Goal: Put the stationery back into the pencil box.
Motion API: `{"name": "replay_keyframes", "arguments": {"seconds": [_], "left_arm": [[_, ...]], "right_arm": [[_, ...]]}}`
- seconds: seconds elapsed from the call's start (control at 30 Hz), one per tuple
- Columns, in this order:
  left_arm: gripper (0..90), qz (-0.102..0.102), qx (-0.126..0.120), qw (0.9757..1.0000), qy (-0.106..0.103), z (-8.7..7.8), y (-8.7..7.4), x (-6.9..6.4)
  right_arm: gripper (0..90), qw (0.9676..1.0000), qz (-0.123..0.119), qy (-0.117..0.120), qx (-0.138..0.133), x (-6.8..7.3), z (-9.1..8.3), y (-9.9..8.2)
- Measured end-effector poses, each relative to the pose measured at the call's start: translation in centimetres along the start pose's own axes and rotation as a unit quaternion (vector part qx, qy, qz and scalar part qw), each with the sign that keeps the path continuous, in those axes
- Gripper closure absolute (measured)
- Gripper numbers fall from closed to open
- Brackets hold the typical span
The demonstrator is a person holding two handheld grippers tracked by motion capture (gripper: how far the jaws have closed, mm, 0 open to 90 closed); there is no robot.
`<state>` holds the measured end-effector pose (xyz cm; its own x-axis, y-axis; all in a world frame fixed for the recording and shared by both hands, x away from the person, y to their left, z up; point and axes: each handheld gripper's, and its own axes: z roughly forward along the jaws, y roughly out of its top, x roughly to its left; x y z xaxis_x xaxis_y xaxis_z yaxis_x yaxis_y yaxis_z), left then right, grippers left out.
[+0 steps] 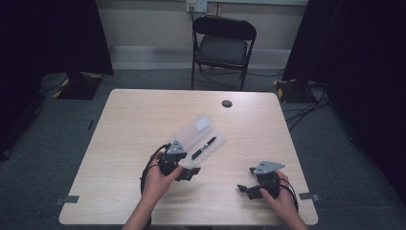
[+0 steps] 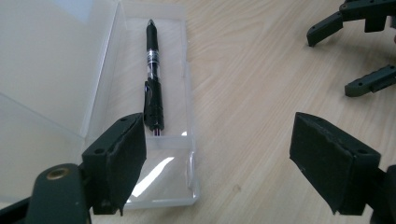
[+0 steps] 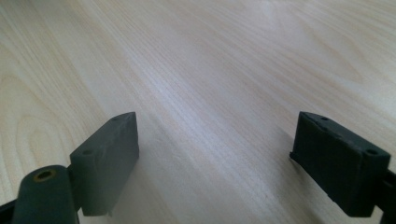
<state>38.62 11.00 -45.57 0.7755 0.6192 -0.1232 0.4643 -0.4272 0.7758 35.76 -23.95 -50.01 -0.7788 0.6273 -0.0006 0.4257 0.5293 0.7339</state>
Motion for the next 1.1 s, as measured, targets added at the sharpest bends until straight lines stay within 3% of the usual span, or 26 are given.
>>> {"name": "replay_keyframes", "arguments": {"seconds": [0.43, 1.1], "left_arm": [[19.2, 0.007, -0.004, 1.0, -0.003, -1.3, -1.0, 0.2], [19.2, -0.012, -0.005, 0.9999, 0.002, -3.2, -3.3, 0.8]], "right_arm": [[13.7, 1.0, 0.0, 0.0, 0.0, 0.0, 0.0, 0.0], [13.7, 1.0, 0.001, 0.0, 0.0, 0.0, 0.0, 0.0]]}}
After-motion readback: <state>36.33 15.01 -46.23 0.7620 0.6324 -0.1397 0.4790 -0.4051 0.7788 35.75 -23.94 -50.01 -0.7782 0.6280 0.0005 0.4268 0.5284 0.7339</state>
